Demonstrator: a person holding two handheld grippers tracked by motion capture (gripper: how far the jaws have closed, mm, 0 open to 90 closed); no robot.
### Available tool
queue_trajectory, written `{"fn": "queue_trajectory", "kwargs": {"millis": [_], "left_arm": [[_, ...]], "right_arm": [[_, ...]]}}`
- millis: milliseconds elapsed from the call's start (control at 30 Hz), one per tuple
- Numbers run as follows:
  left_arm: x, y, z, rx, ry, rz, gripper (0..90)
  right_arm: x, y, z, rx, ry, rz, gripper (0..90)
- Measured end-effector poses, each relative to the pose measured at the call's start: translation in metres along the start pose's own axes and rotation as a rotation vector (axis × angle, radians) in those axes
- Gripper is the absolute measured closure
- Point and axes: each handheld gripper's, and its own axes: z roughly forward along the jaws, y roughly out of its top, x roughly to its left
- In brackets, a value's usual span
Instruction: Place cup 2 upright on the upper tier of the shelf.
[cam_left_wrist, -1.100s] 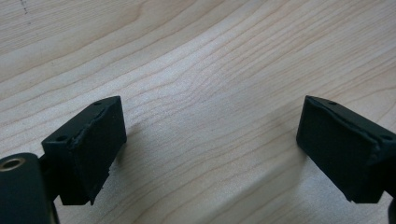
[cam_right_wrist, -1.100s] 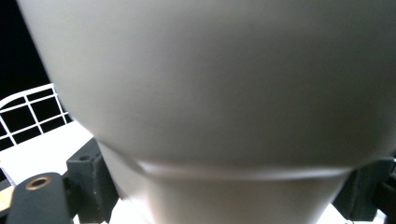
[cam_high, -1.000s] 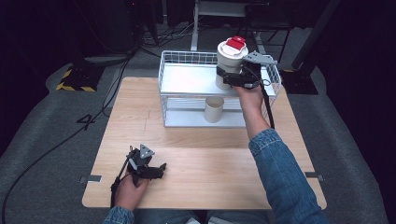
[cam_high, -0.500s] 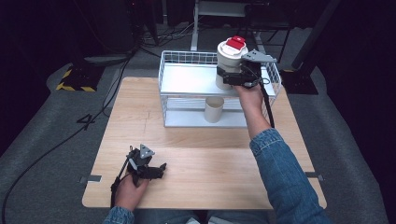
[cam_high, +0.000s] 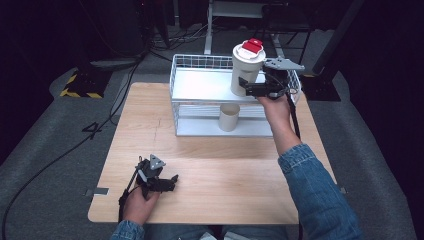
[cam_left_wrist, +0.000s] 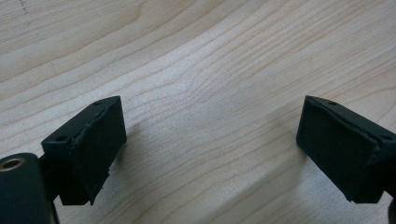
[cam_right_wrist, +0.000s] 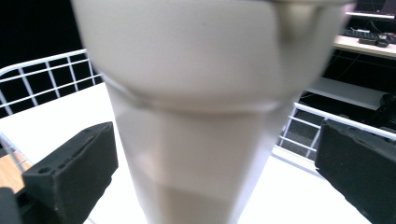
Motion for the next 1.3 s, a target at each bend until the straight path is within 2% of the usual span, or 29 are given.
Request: {"fn": "queue_trajectory", "kwargs": {"millis": [167,333,467,633,833,967,1300], "left_arm": [[0.0,0.0,0.0,-0.001,0.002,0.001,8.9],[-0.001,-0.002,-0.001,-0.001,0.0,-0.007,8.9],[-0.001,-0.003,-0.002,0.002,0.0,0.003,8.9],[-0.002,-0.004,-0.003,0.003,-0.002,0.007,8.9],[-0.002,-0.003,-0.003,0.001,-0.002,0.006,8.9],[-0.002,-0.002,-0.002,0.0,0.0,0.009,8.8],[-0.003,-0.001,-0.001,0.002,-0.004,0.01,8.7]], "right_arm": [[-0.003,-0.001,-0.017,0.006,0.003,-0.006,0.0],[-0.007,-0.001,-0.037,0.011,0.027,0.0,0.0],[-0.009,-0.002,-0.05,0.005,0.039,0.0,0.2],[-0.012,-0.006,-0.073,0.003,0.062,-0.026,0.9],[-0.013,-0.017,-0.097,0.004,0.084,-0.024,1.6],[-0.013,-0.024,-0.111,0.021,0.115,-0.039,5.5],[-0.014,-0.04,-0.143,0.041,0.138,-0.038,6.6]]}}
